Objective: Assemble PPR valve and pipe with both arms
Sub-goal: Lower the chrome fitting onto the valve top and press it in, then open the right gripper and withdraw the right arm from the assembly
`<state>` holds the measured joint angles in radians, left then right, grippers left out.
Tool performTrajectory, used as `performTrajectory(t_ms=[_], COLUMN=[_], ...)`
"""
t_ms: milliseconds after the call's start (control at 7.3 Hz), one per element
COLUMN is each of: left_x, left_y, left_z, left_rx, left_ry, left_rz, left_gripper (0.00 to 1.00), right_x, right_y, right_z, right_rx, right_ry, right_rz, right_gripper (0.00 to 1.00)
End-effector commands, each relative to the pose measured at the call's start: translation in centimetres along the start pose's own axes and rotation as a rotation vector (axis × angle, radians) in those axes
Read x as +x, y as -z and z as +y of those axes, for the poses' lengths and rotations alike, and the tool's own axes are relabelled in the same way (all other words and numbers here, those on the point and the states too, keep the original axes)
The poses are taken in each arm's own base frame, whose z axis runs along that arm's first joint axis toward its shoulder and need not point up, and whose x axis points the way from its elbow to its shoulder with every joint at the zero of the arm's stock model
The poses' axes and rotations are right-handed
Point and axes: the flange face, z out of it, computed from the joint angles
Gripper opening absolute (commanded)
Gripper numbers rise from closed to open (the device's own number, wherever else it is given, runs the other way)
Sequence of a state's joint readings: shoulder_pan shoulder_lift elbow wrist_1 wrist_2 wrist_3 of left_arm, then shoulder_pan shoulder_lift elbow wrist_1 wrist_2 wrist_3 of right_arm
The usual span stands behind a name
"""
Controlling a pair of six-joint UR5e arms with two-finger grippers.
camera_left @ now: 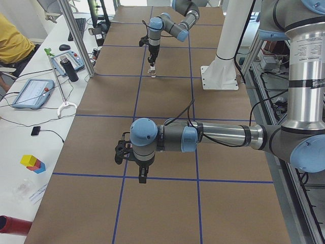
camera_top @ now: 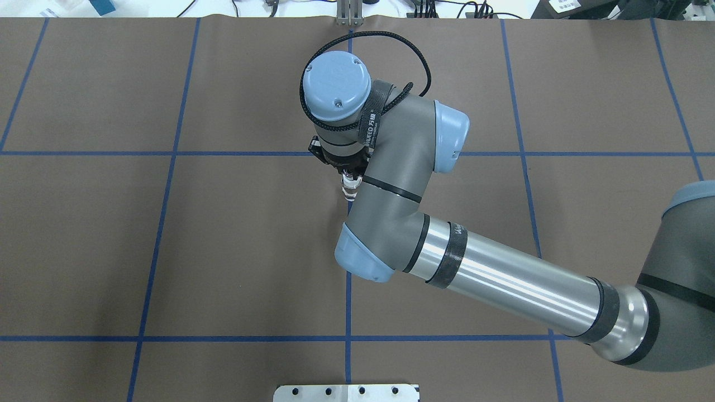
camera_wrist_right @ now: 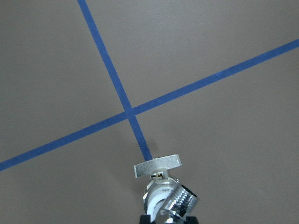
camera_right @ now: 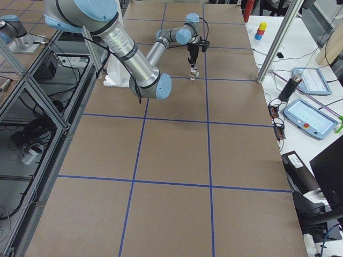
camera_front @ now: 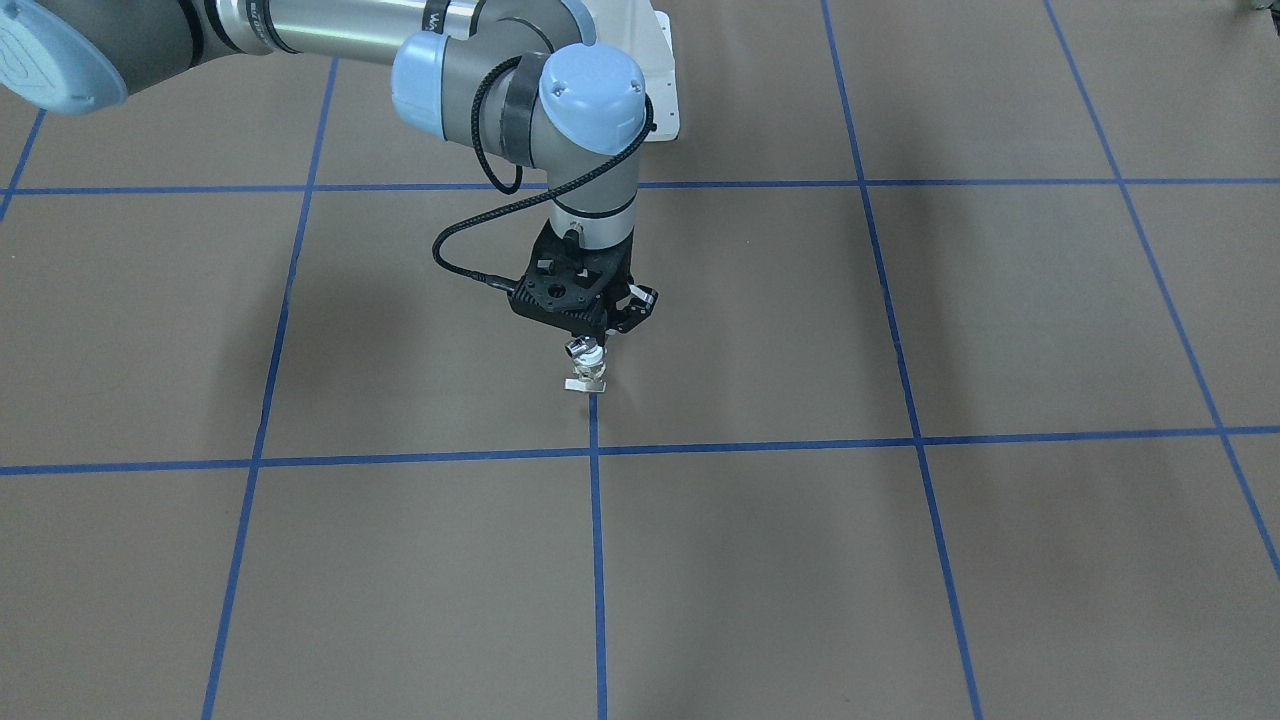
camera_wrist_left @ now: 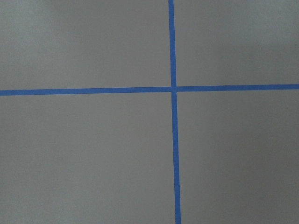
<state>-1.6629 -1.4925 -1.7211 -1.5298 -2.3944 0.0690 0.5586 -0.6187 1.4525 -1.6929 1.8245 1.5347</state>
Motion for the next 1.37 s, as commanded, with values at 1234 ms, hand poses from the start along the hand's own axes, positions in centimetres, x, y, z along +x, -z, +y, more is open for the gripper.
performTrajectory(t_ms=[1234], left_x=[-0.7], left_y=[-0.7], left_z=[1.1], left_rx=[-0.013], left_ry=[0.014], left_rz=[0.003], left_gripper=[1.0], right_x=[12.4], right_y=[6.3], right_z=[-13.8], right_rx=[-0.012], right_ry=[0.219], right_rz=[0.035], right_gripper=[1.0])
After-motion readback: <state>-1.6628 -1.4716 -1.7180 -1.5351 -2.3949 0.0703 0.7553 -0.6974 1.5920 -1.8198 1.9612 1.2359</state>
